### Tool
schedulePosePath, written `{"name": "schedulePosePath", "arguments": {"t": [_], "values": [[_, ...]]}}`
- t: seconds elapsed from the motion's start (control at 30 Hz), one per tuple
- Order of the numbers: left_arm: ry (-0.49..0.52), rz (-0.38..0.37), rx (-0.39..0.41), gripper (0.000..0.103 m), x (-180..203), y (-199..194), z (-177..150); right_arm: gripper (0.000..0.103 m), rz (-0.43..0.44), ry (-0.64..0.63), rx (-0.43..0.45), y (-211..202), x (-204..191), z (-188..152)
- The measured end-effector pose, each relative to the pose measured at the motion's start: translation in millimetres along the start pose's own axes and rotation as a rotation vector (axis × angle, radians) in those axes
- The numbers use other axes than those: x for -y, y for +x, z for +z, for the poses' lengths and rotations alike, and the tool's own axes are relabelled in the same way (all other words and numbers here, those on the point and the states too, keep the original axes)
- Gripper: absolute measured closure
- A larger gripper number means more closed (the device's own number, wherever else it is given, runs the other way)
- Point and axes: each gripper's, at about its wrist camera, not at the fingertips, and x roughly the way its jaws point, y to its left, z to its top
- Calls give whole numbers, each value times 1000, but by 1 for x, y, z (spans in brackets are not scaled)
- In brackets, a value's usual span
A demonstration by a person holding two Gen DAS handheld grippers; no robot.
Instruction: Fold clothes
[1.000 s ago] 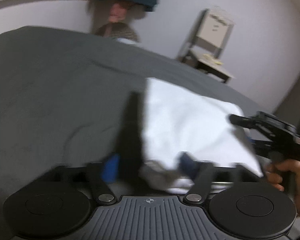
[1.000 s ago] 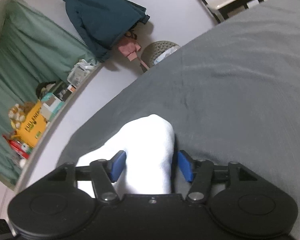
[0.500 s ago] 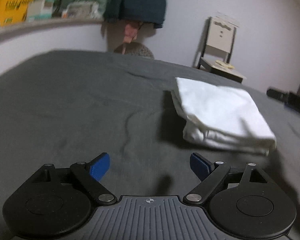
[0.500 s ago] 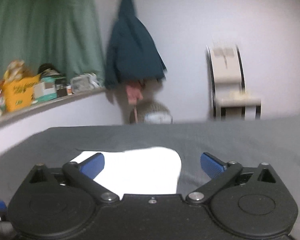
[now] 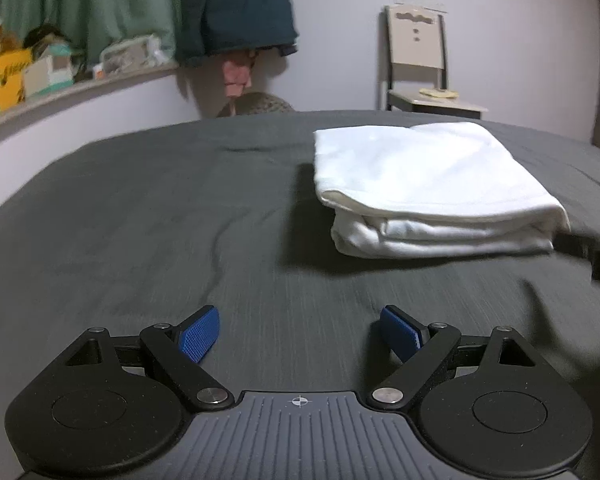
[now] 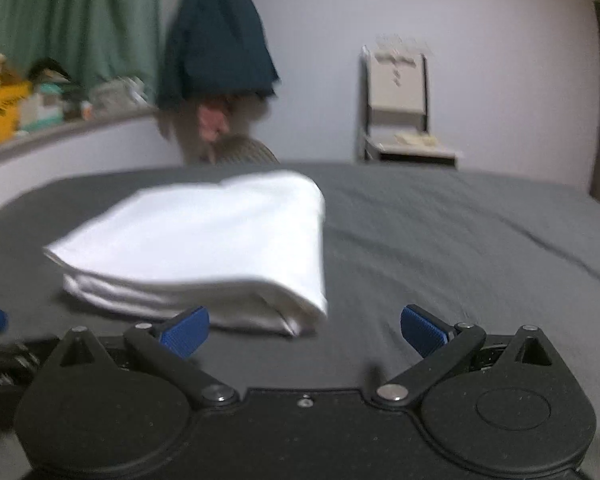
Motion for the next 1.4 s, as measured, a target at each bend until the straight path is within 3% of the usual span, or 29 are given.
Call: {"name": "schedulePosePath", "arguments": {"t": [0.1,0.2,0.27,0.63,1.4], "values": [[-75,9,3,9,1,7,0,0,-66,18,-71,13,5,-8],[-6,7,-7,0,14,9,-2,0,-83,26,-97,18,5,-11],[24,2,-7,0,19,8,-2,0,-73,-13,-103,20,-2,-12],[-14,-34,-23,0,10,5,-4,0,-15,-46,-111,20,-8,-13],[-27,-27,-21,0,12,12,-4,0,-10,-32,-115,24,-10,-13]]}}
